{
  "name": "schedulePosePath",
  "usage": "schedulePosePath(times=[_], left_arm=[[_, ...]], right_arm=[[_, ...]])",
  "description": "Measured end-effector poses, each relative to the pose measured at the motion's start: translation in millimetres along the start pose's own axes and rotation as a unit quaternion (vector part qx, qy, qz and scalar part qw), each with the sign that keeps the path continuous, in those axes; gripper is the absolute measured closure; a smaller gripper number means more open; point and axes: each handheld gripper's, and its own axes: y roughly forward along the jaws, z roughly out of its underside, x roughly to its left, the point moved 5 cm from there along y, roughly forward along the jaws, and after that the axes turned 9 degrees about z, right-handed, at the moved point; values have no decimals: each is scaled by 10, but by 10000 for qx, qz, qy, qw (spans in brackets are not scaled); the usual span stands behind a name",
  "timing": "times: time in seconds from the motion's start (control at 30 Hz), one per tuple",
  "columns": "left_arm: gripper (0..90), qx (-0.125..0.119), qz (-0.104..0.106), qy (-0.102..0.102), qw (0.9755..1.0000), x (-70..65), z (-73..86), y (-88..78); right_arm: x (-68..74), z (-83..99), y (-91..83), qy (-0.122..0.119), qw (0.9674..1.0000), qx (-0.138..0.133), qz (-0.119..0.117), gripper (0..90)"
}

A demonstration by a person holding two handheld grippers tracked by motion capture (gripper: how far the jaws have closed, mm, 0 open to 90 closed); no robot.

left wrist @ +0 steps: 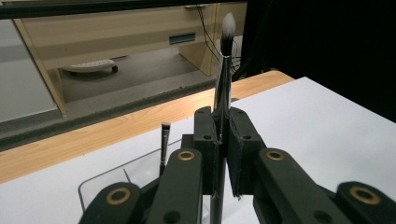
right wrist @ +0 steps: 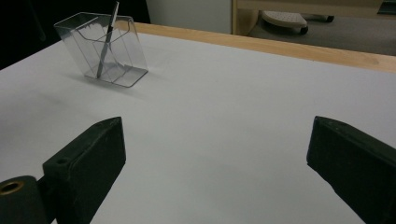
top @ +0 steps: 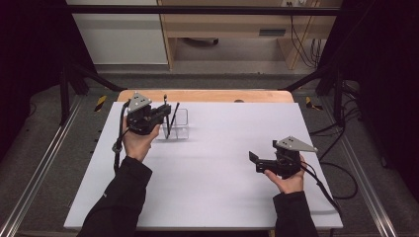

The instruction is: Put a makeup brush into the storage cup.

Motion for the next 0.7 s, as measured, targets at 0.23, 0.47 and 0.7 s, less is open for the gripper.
schedulePosePath(times=[0.23,0.47,0.7], left_arm=[[828,-23,-100,-66,9999,151,-51,80],[828,11,-170,-75,9998,216,-47,156],[829,5,-220,-97,9997,268,-49,202]], right_arm=[[-14,-13,-16,40,10000,-42,12,50],[-11,-10,-11,36,10000,-30,3,49],[-12,-10,-12,41,10000,-25,-3,47]])
